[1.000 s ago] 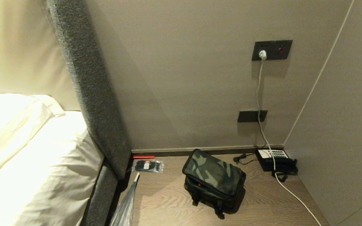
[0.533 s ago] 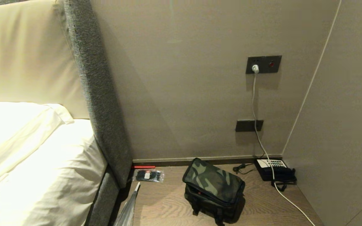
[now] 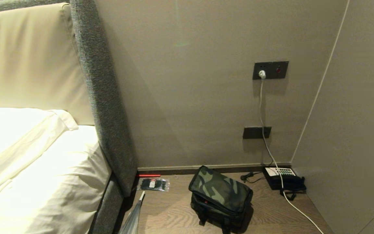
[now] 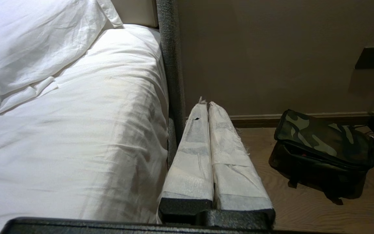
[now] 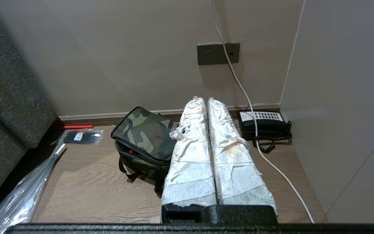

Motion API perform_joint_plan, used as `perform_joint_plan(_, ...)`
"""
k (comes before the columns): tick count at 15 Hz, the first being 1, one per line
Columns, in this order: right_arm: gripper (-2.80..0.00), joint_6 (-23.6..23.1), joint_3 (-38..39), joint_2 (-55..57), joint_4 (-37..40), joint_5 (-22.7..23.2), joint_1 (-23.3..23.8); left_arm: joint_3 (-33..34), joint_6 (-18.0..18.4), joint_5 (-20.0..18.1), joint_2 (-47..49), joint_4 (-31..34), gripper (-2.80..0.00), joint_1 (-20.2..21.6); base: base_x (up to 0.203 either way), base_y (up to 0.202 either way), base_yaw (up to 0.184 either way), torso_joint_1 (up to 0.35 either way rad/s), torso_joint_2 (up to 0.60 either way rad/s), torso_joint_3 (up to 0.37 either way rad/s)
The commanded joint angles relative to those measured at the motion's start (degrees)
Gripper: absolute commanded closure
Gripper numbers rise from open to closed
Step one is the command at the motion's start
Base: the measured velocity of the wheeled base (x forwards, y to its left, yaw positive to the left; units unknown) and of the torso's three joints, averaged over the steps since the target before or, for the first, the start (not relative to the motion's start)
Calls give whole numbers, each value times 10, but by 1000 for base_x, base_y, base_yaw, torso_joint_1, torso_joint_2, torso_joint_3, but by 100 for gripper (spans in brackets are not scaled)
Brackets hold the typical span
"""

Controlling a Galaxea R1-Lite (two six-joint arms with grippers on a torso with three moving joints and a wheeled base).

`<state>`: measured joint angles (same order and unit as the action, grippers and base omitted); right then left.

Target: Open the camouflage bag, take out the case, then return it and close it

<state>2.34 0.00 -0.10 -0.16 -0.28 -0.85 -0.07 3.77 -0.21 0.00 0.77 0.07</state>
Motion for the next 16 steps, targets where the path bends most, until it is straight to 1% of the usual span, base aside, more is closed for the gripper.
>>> perform_joint_plan(1,0,0,1,-15,-2,0,0,0,0,0,-1,0,0,0,0,0,0,0,0,0)
perform_joint_plan(16,0,-5,0,-15,2,1,0,0,0,0,-1,0,0,0,0,0,0,0,0,0)
